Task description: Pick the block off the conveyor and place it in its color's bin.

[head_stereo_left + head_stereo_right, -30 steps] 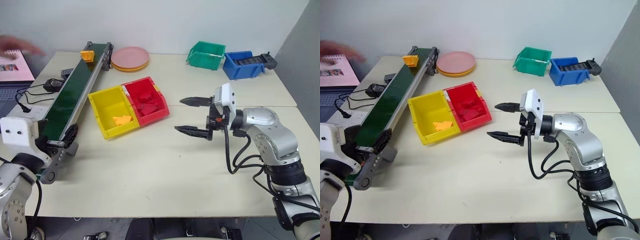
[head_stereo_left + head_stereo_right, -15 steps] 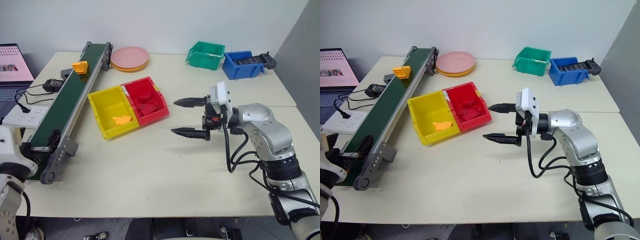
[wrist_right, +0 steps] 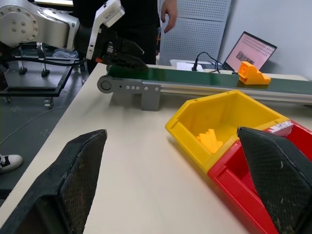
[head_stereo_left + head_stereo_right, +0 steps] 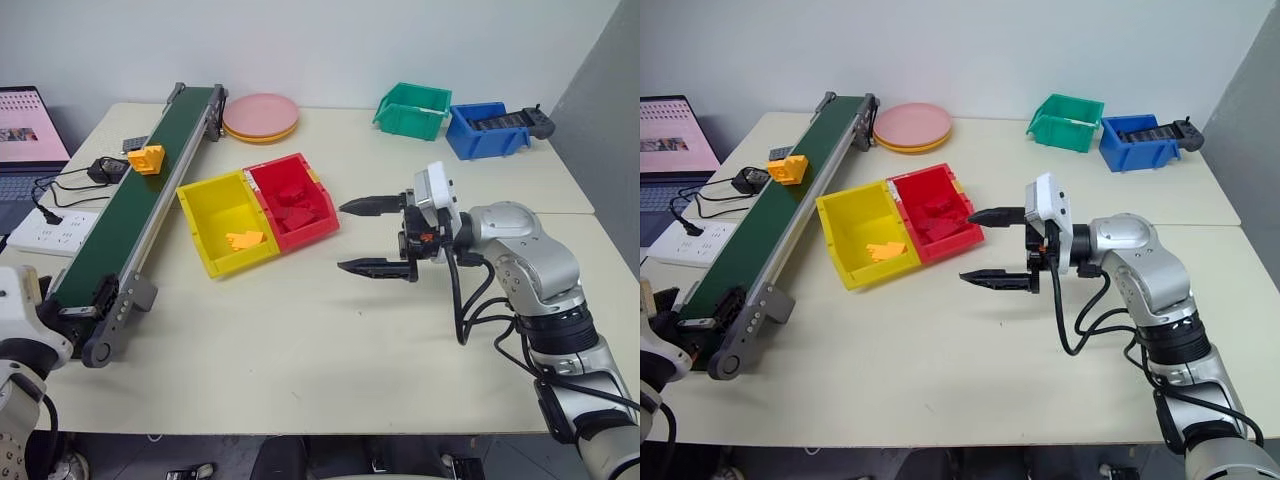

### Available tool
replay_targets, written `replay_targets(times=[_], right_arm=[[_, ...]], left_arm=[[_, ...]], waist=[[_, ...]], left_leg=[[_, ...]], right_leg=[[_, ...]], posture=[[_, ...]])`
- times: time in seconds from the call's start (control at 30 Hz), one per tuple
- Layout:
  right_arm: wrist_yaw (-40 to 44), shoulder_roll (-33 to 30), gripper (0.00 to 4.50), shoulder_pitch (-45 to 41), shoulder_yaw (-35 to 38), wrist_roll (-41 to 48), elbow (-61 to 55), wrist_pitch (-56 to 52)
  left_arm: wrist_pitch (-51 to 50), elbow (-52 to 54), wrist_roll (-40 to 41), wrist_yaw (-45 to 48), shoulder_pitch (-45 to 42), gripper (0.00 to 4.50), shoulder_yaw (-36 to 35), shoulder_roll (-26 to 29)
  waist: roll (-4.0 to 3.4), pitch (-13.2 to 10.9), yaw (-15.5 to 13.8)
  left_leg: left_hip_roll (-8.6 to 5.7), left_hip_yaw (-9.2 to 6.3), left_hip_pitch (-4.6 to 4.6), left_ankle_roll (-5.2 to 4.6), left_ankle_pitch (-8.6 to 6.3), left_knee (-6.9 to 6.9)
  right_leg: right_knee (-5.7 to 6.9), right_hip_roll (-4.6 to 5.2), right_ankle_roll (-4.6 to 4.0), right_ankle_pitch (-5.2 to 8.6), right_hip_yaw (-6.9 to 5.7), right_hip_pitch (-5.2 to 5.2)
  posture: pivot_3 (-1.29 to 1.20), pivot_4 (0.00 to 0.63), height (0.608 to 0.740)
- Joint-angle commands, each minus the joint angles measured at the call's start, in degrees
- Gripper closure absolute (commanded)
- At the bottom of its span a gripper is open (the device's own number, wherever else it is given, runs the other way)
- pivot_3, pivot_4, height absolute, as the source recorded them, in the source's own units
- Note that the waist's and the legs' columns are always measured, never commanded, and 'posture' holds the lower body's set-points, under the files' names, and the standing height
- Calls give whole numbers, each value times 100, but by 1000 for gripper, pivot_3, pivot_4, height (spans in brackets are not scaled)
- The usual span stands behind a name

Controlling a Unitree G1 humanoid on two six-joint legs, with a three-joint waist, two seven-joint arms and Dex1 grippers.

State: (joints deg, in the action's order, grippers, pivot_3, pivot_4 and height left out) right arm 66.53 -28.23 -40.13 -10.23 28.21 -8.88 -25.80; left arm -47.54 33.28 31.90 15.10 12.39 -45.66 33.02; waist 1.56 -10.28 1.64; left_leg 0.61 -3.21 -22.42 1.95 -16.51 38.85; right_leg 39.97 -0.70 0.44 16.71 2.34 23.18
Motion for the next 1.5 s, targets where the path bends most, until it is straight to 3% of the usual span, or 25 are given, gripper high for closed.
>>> replay_targets(times=[0.03, 1.1, 1.5], right_arm=[[94, -101, 0, -49, 40, 211, -363, -250], [39, -426, 0, 161, 32, 155, -823, -509], [-20, -505, 0, 44, 72, 215, -892, -651]], left_arm=[[-105, -92, 5, -51, -107, 24, -192, 204], [-78, -1282, -132, 185, -908, 24, 341, 580], [-86, -1131, -359, -241, -843, 2138, 329, 274]], waist=[[0, 0, 0], [0, 0, -2], [0, 0, -3]], left_leg=[[0, 0, 0, 0, 0, 0], [-1, -2, -1, 0, 0, -2], [-2, -2, -4, 1, 0, -2]], right_leg=[[0, 0, 0, 0, 0, 0], [-2, 2, 0, 0, -1, 2], [-4, 5, 0, 0, -2, 3]], posture=[[0, 150, 740], [0, 150, 740], [0, 150, 740]])
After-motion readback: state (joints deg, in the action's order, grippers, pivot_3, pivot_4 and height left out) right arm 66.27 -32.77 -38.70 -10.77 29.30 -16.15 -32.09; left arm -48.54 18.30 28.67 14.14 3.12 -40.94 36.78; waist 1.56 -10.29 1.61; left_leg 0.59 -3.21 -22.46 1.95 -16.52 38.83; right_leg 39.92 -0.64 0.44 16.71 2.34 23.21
